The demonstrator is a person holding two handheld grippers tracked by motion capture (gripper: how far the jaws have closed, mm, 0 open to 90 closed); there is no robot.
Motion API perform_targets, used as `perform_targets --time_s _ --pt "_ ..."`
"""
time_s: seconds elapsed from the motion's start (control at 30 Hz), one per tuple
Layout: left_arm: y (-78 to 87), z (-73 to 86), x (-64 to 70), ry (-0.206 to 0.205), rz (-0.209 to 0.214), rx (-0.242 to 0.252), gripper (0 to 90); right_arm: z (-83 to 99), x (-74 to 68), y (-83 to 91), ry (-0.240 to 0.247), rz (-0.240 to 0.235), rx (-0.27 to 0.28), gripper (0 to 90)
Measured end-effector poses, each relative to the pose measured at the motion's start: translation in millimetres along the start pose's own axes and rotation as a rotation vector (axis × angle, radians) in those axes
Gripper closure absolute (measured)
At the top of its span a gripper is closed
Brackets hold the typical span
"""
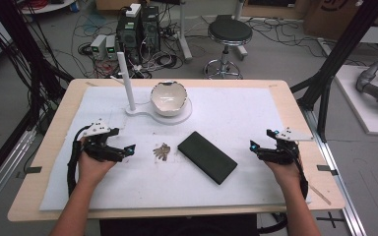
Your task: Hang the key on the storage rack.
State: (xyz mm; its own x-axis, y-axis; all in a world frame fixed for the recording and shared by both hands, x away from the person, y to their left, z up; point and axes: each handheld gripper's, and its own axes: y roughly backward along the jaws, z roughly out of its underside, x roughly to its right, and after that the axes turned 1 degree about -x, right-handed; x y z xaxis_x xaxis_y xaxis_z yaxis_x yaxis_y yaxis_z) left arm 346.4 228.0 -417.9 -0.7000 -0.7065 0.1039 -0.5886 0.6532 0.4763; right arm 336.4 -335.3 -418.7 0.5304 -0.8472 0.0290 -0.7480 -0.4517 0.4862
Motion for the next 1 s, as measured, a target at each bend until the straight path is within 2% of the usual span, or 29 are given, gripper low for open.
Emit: perform_targets --time_s 0.67,0.77,0.9,1.0 --pt "-17.8 -11.5 11.3 -0.017 0.04 -0.015 2.5 0.9 -2.3 4.1 0.01 -0.002 -0.003 18.9" --pt "-22.5 -14.8 13.9 -0.009 0.04 -0.01 2.5 0.9 -2.1 3.7 0.009 -0.001 -0.004 18.9" --pt "-32.5 -17.6 17.5 0.005 0.029 -0.034 2.7 0.9 -1.2 2.7 0.011 -0.002 -0.007 18.9" --pt "-40.3 -19.5 21.1 0.008 0.055 -0.045 14.9 0.9 -1.2 1.3 0.01 -0.005 -0.011 18.9"
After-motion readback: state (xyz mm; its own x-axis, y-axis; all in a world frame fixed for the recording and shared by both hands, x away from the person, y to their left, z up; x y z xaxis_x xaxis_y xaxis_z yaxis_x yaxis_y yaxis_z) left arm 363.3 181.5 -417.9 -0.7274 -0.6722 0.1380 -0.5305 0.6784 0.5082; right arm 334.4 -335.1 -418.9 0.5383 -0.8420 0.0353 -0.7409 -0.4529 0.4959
